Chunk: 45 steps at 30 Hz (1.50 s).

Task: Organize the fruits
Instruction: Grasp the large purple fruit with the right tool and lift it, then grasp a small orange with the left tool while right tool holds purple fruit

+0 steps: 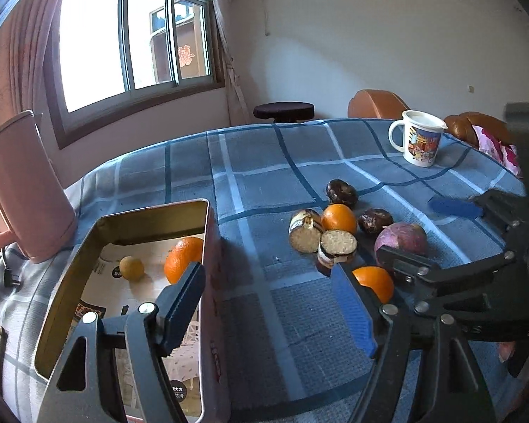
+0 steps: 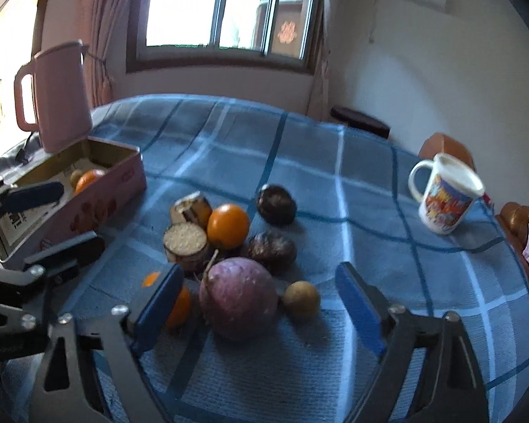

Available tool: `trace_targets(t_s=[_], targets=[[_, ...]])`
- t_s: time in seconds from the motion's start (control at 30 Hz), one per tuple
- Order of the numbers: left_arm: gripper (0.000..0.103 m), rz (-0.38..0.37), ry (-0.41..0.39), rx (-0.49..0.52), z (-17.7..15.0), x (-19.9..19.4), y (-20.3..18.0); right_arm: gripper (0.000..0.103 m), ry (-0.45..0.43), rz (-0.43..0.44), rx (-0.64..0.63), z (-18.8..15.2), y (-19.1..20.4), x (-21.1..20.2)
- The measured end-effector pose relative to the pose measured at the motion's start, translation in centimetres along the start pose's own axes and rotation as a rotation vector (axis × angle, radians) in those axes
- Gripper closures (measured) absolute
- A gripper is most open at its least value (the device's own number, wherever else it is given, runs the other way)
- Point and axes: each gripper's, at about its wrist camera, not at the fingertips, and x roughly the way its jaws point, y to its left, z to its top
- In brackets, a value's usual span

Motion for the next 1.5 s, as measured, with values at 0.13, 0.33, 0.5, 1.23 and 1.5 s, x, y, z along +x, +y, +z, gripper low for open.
trace_targets(t_s=[0.13, 0.33, 0.5, 1.23, 1.5], targets=[[0.028, -0.004, 0.006, 0.008, 0.0, 0.3, -0.2, 0.045, 0.055, 0.053, -0.005, 0.0, 0.1, 1.1], [0.028, -0.015, 0.012, 0.025, 0.1, 0.5, -0.7, 0.052, 0.037, 0.063, -0.02, -0.1, 0.5, 0.6], [0.028, -0.058, 0.022, 0.043, 0.1, 0.7, -1.3, 0.052, -0.046, 0.028, 0.049, -0.2, -0.8, -0.9], [0.059, -0.224, 0.195, 0.072, 0.2, 4.1, -5.4, 0.052, -0.089, -0.016, 0.15, -0.2, -2.7, -1.8], [0.059, -0.207, 0.15, 0.037, 0.4, 3.3, -4.5, 0.052, -0.1, -0.014, 0.137, -0.2, -2.5, -2.0]])
